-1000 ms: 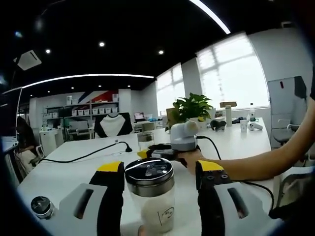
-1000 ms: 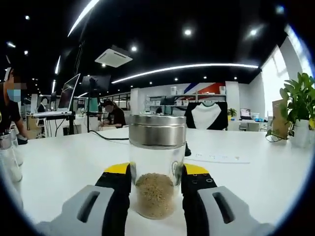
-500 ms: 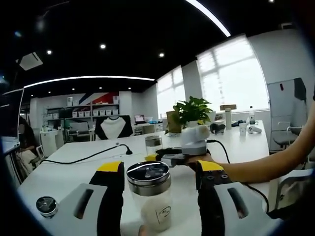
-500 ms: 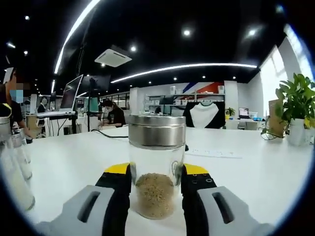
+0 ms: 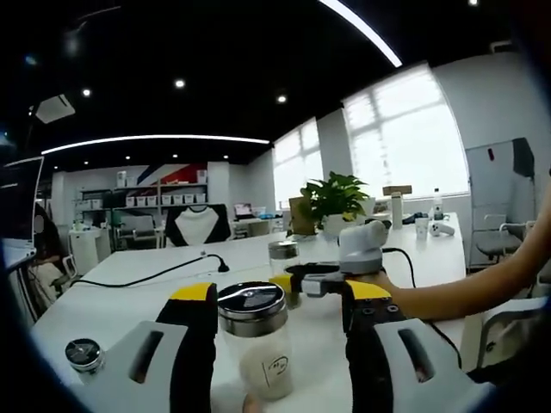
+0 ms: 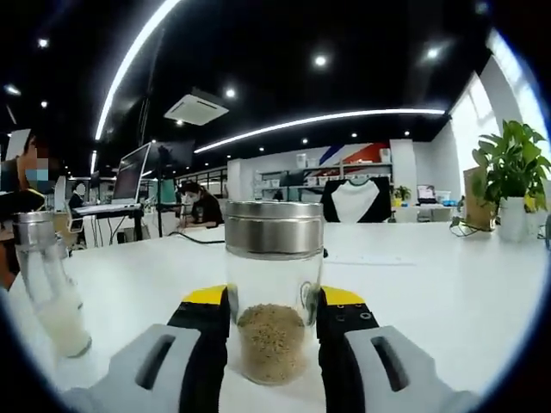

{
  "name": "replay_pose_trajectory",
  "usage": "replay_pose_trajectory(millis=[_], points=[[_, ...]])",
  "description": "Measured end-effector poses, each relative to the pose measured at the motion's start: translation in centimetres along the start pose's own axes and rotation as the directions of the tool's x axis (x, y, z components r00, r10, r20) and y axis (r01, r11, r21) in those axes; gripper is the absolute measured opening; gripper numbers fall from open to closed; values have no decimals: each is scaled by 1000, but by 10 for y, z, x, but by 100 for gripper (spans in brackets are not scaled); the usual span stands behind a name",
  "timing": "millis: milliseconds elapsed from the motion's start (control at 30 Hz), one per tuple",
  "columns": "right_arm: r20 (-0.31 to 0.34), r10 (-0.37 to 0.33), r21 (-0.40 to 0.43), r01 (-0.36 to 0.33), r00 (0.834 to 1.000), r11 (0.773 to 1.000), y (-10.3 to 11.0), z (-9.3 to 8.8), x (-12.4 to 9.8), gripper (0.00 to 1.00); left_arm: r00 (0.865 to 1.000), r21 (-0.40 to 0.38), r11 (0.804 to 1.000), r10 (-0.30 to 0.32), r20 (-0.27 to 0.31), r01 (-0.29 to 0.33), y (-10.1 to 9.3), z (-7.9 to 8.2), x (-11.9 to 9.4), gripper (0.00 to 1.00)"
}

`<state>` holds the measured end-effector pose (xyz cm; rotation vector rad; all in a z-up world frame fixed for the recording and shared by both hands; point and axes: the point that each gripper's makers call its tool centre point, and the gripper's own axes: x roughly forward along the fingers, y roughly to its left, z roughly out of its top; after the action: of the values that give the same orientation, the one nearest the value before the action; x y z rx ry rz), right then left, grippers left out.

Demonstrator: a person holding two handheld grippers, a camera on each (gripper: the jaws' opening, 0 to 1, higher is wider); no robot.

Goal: Rotate the seasoning bottle until the label or dispensing opening points toward the visible target arrow and the bottle remains upright within the marked orientation range

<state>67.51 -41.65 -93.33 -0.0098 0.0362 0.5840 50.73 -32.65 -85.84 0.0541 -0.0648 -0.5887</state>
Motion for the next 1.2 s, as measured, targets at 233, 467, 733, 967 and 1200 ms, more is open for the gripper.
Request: replay_pose_trajectory(millis=[233, 467, 733, 967, 1200], points=[[-4, 37, -9, -37, 999, 999, 12, 3, -23, 37, 1000, -2, 1000, -6, 5, 6, -5, 2, 0, 62], [-2, 82, 9, -82, 997, 997, 26, 4, -49, 37, 1000, 0, 1000, -17, 8, 17, -10, 2, -1, 62], [36, 122, 25, -123, 992, 992, 43, 16, -77, 37, 999, -3, 1000, -3, 51, 3, -10, 10, -3, 60], [68, 163, 47, -166, 984, 985, 57, 23, -96, 37, 995, 20, 999, -52, 86, 50, -26, 15, -2, 60], [66, 187, 30, -189, 980, 981, 68, 19, -111, 37, 992, 17, 998, -57, 108, 55, -32, 17, 1, 58]])
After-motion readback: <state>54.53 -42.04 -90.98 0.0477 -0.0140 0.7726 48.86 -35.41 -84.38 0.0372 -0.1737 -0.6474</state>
